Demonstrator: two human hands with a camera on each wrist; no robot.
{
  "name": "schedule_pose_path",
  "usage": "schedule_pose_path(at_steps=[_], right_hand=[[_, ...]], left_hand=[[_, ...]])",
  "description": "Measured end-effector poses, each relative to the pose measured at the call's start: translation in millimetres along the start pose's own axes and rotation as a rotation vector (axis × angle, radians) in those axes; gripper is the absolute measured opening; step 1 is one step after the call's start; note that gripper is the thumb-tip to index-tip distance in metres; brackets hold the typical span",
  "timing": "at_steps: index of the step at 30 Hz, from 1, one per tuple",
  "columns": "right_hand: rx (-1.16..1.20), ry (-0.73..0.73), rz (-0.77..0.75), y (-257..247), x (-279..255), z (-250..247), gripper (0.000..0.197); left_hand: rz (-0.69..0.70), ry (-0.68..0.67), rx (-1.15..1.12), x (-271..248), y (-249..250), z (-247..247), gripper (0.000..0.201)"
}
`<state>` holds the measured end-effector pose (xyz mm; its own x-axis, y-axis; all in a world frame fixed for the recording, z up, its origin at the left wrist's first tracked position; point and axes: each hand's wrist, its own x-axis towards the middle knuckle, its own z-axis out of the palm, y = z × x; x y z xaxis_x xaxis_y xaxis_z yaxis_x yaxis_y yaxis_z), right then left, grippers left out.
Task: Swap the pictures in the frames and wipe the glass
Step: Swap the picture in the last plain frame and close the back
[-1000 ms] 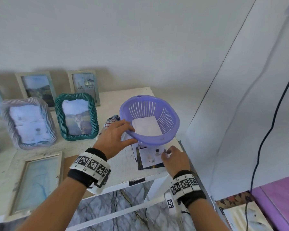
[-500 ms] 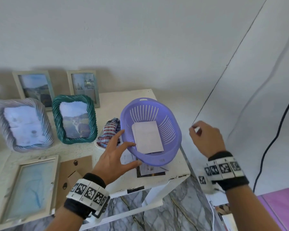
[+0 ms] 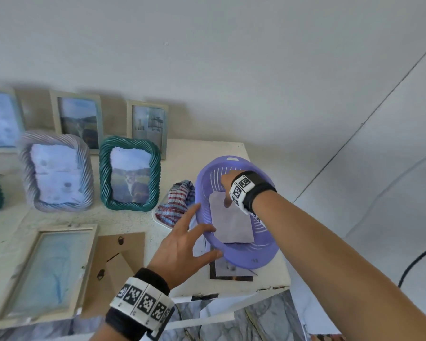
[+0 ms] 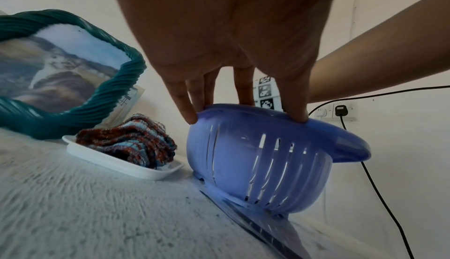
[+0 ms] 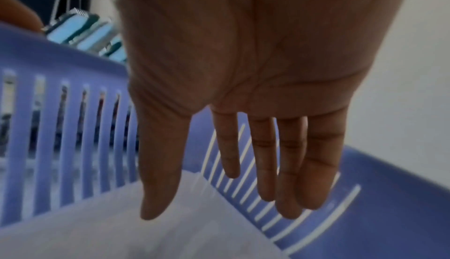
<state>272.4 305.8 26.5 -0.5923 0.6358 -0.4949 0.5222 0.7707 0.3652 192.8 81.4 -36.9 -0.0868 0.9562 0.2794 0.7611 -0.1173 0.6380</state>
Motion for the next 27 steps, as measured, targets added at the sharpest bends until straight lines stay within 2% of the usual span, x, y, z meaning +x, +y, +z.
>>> schedule_pose_path(at_steps=[3,7,9,13,17,19,23,25,27], right_hand=[[-0.017,-0.05,0.005,-6,0,3,0.04],[0.138,0.019,0.051,-6,16,14,0.073],[0.179,0.061,0.065,-5,13,14,0.08],[0.226,0.11,0.099,1,9,10,0.049],[0.435,0.111,0.119,16,-18,-5,0.035],[0.532,0.22,0.143,27,-40,-19,0.038],[0.626,0.549,0.158,35,-90,-48,0.04],[0.695,0.701,0.132,30,-113,-59,0.039],[0.796,0.781,0.08,12,-132,-69,0.039]], left_hand=[[-0.005,-0.003,0.003,0,0,0,0.055],[0.002,0.008,0.005,0,0,1,0.054],[0.004,0.009,0.007,0,0,2,0.054],[0.007,-0.005,0.006,0,-1,1,0.056],[-0.002,-0.005,-0.062,0,-3,-7,0.059],[-0.008,0.046,-0.11,1,-3,-16,0.052],[-0.009,0.159,-0.216,6,-3,-49,0.042],[0.0,0.208,-0.257,8,-4,-67,0.041],[-0.01,0.232,-0.316,6,-7,-86,0.042]])
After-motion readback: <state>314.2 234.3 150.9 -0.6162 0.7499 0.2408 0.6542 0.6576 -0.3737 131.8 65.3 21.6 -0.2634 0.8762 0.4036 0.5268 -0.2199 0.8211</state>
